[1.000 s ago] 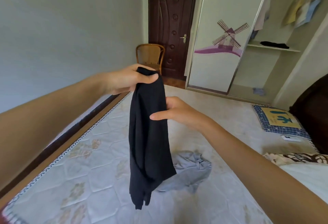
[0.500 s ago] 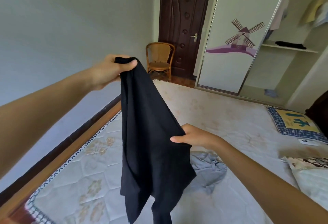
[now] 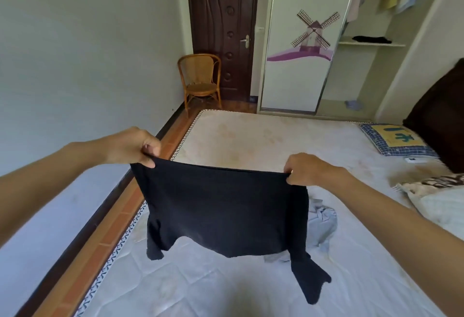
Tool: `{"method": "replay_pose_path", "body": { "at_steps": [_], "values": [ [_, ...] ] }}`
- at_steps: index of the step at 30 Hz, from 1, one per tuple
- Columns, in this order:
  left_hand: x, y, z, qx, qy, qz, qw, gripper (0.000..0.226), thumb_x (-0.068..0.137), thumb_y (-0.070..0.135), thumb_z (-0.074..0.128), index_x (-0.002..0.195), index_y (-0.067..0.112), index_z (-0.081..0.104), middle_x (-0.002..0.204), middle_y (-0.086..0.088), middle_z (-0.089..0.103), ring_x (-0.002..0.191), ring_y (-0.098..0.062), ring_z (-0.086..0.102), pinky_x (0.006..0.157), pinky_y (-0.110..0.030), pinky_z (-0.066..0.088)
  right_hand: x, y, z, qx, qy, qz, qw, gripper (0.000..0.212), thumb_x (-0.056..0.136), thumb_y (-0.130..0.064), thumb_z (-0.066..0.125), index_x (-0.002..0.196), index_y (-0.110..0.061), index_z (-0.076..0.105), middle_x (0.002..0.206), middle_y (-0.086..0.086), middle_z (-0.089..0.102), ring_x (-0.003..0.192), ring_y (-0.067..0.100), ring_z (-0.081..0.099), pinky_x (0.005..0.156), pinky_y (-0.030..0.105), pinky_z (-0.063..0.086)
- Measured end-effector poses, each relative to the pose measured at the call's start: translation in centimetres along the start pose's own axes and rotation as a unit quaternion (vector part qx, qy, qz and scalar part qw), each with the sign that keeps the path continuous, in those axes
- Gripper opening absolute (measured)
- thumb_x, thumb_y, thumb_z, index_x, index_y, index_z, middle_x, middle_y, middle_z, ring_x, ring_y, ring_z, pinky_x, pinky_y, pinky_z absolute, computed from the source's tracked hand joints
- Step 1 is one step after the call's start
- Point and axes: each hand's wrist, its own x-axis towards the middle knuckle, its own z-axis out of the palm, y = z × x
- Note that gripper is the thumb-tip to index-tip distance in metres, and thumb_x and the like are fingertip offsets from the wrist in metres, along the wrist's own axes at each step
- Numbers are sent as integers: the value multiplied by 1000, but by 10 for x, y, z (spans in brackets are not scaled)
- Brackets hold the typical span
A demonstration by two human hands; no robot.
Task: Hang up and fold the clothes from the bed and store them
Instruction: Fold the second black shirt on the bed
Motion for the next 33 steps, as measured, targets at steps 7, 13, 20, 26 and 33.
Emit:
{"method": "replay_pose_path", "body": {
  "at_steps": [7,13,20,26,33],
  "values": [
    [24,-27,29,205,-61,33,976,33,85,9,66,69,29,46,69,11,50,64,-2,44,58,-21,34,6,1,34,22,6,13,1000,24,91,-16,53,67,-17,51,75,4,56,69,18,49,56,23,35],
    [41,-59,58,269,-201,-30,941,30,82,20,68,70,27,42,91,5,56,71,-8,44,58,-20,32,17,-1,47,133,-188,-15,973,20,86,-26,46,74,-10,48,74,6,48,66,21,42,64,32,33],
    [66,-95,81,259,-132,-59,955,18,85,22,64,104,22,62,103,10,61,87,-8,54,64,-17,37,71,6,46,67,-380,10,923,64,63,-42,88,119,-17,69,107,-5,73,96,18,70,91,33,56],
    [126,-106,83,294,25,-161,942,25,91,16,50,109,33,57,116,14,60,105,-12,58,69,-23,44,143,15,31,-28,-191,67,979,35,81,6,60,56,-9,42,39,-2,41,57,24,50,46,22,35],
    [152,-107,-14,241,249,-208,915,19,89,7,51,98,22,60,103,2,63,93,-24,61,61,-28,36,179,-7,-75,-68,154,107,980,13,90,-4,51,94,-11,61,92,7,56,81,24,53,69,30,46]
  ]
}}
